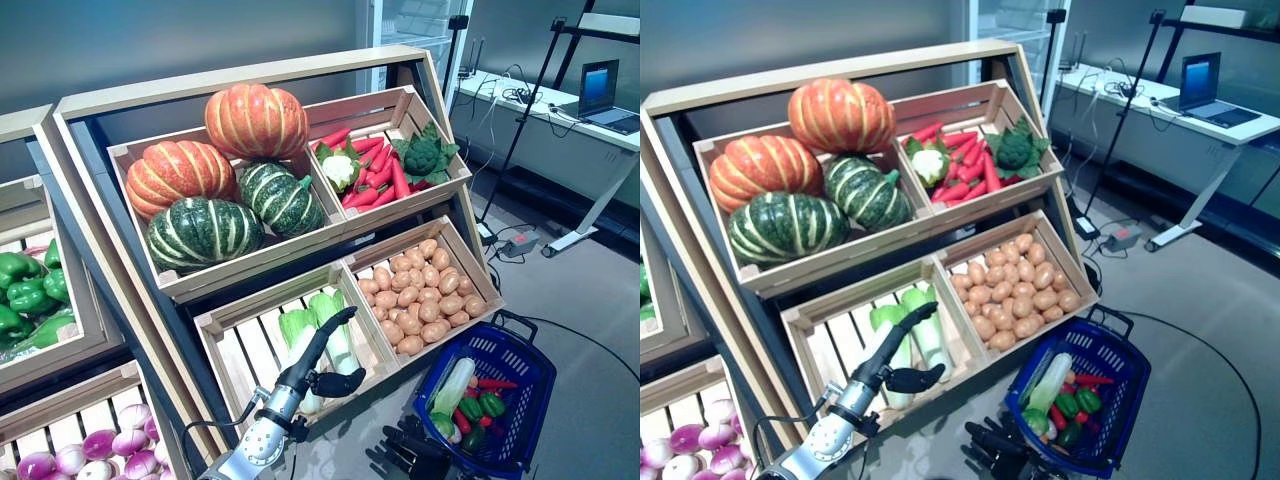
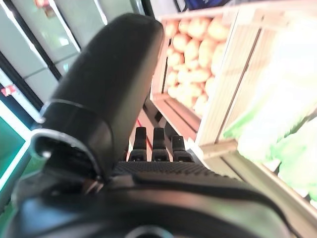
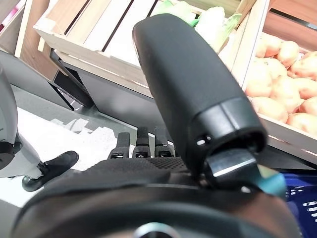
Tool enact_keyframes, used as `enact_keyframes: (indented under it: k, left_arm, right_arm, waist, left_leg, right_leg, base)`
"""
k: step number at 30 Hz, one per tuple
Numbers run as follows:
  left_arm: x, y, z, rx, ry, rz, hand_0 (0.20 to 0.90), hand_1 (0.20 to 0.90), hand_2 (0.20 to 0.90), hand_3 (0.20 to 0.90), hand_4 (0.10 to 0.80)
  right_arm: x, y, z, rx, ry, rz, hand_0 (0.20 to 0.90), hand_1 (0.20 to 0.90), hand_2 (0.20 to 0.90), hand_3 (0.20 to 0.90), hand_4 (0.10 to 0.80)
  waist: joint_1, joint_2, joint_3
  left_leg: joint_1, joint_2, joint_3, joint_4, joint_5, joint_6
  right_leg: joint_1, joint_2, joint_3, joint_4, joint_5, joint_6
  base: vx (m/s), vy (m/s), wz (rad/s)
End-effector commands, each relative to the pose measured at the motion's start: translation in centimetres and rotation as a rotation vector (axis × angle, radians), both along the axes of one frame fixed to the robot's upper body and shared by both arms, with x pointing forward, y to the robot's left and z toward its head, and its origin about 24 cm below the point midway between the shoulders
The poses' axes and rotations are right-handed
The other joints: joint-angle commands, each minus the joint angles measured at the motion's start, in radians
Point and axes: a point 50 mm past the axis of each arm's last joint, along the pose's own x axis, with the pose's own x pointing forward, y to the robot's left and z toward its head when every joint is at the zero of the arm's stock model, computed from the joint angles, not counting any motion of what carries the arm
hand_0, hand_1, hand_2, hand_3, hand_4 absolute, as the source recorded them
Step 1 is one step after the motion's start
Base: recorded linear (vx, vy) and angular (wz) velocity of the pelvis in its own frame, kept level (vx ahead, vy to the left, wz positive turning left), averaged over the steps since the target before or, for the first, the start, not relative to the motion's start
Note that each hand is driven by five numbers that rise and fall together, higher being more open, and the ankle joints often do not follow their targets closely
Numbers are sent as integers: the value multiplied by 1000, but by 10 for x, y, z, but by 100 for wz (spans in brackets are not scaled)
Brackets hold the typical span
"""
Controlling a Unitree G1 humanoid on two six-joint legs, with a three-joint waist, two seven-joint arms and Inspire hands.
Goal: Put vegetables into the basket
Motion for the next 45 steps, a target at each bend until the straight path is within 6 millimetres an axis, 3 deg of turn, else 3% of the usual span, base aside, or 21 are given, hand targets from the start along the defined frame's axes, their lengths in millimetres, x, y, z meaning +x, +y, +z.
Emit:
enact_keyframes:
  k: [1,4,10,16,21,27,32,45]
  left_arm:
    - [43,7,51,-177,-242,165,900,900,900,900,800]
    - [43,22,29,-138,-137,415,900,900,900,900,800]
    - [38,39,-7,11,82,606,900,900,900,900,800]
    - [42,55,-13,49,130,746,900,900,900,900,800]
    - [63,55,1,66,63,828,900,900,900,900,800]
    - [106,44,37,-37,-31,946,900,900,900,900,800]
    - [120,41,53,-102,-56,967,900,900,900,900,800]
    - [142,51,87,-221,-143,1060,900,900,900,900,800]
  right_arm:
    - [1,34,-2,83,5,20,900,900,900,900,800]
    - [3,39,-1,90,5,3,900,900,900,900,800]
    - [8,41,0,122,-11,-86,900,900,900,900,800]
    - [5,38,-1,117,-7,-128,900,900,900,900,800]
    - [15,33,3,99,-55,-105,900,900,900,900,800]
    - [79,33,30,118,-214,-84,900,900,900,900,800]
    - [91,38,37,124,-250,-77,900,900,900,900,800]
    - [115,43,50,137,-307,-59,900,900,900,900,800]
  waist:
    - [-3,-48,8]
    - [1,-52,8]
    - [-7,-47,10]
    - [-29,-34,16]
    - [-47,-19,63]
    - [-78,-21,189]
    - [-102,-23,235]
    - [-112,-42,292]
  left_leg:
    - [23,-34,25,1,-89,40]
    - [22,-35,19,1,-86,40]
    - [21,-36,11,1,-81,38]
    - [22,-33,20,1,-74,39]
    - [-28,-26,26,54,-62,38]
    - [-238,-6,29,309,-107,24]
    - [-314,3,33,439,-167,24]
    - [-458,30,19,633,-246,37]
  right_leg:
    - [26,-15,-8,2,-21,-41]
    - [30,-13,-9,2,-21,-43]
    - [35,-13,-14,2,-21,-43]
    - [25,-18,-18,37,-40,-42]
    - [-62,-32,-2,150,-77,-55]
    - [-266,-61,59,360,-122,-73]
    - [-343,-75,87,490,-178,-76]
    - [-479,-86,118,671,-238,-89]
  base:
    - [0,0,0]
    - [22,-17,0]
    - [47,-10,1]
    - [68,17,0]
    - [-45,36,-6]
    - [-247,42,-17]
    - [-94,32,-15]
    - [-69,-13,-3]
